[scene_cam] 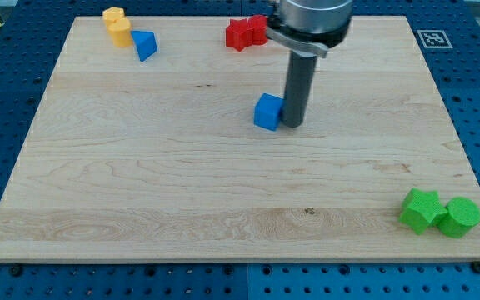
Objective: Move the blue cube towards the top center
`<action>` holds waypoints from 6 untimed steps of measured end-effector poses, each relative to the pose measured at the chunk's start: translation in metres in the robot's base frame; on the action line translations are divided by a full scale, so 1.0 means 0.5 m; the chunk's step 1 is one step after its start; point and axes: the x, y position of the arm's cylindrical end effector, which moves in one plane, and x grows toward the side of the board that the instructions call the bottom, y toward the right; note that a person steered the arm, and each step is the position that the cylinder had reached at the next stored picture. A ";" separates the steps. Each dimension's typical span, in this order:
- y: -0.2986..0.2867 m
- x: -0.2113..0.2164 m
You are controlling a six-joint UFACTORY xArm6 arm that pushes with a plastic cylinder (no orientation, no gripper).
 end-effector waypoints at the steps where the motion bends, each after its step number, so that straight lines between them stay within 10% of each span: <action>1: -0.049 0.009; 6: -0.156 -0.133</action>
